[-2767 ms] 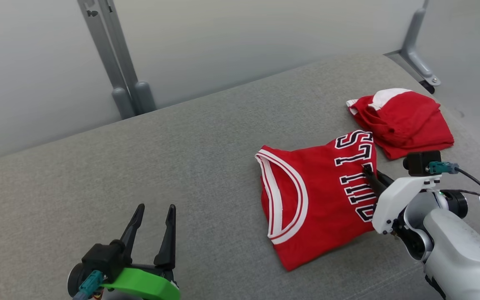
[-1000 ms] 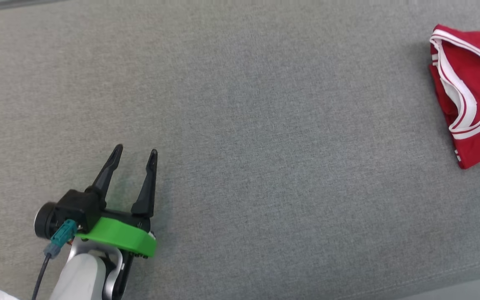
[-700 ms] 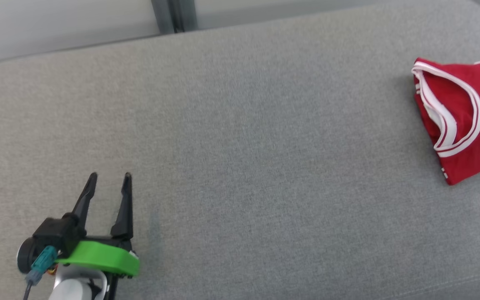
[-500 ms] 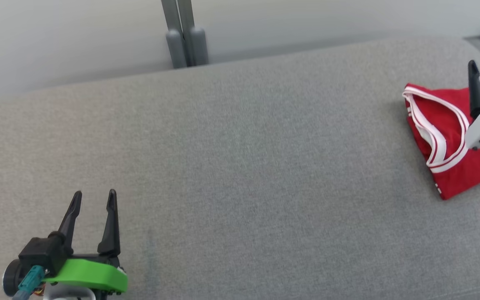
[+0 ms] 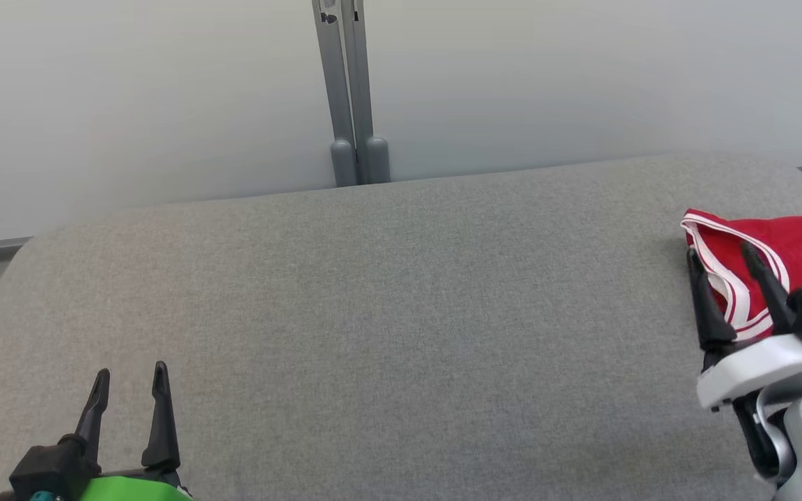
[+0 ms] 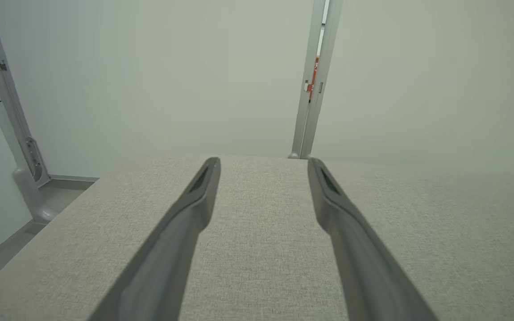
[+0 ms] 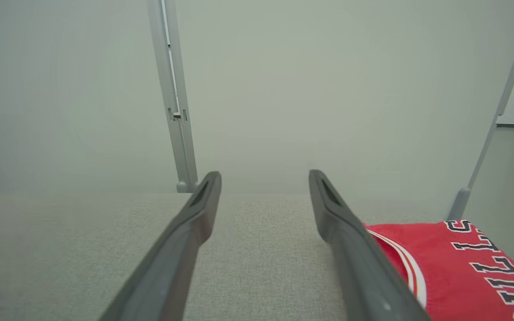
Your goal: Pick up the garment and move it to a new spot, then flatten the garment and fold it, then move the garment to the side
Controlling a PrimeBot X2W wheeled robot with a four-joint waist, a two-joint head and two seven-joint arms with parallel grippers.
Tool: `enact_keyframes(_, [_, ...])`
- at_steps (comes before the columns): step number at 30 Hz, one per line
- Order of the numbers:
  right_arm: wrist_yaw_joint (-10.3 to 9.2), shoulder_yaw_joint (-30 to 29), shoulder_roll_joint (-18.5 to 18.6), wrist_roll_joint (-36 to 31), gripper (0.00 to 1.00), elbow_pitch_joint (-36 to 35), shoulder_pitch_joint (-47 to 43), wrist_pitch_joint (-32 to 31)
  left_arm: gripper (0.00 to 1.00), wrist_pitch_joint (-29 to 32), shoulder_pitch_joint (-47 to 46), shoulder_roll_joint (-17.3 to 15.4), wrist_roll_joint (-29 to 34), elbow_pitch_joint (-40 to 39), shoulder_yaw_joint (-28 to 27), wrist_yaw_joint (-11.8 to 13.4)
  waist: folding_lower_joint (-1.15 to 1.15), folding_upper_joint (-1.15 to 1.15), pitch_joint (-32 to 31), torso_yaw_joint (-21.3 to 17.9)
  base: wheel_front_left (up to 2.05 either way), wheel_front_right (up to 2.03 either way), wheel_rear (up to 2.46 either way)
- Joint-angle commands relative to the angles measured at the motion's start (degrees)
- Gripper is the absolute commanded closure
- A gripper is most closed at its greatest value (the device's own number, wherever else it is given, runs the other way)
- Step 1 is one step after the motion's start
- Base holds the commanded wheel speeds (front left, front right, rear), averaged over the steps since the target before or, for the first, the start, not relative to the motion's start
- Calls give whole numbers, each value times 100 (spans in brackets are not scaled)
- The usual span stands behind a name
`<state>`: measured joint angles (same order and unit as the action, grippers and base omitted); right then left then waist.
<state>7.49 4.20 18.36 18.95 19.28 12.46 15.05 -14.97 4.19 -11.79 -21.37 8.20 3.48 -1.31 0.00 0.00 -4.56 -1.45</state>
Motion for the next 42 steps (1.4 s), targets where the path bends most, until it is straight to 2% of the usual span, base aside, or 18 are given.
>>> enact_keyframes(1, [1,-18,-42,-2,0,-109,-204,12,0,-22,99,24,12,16,-50,11,0,0,-139,101,0,0,0])
enact_keyframes(7, [1,-97,-198,79,0,-510,-921,13,0,-24,277,227,187,42,-168,-88,0,0,-268,184,0,0,0])
enact_keyframes(17, [1,-74,-364,82,0,-728,-1370,13,0,-20,238,433,468,222,-249,-292,0,0,-288,283,0,0,0])
enact_keyframes(42, [1,235,-562,61,0,-679,-1333,14,0,-20,0,637,793,476,-406,-527,0,0,-125,138,0,0,0])
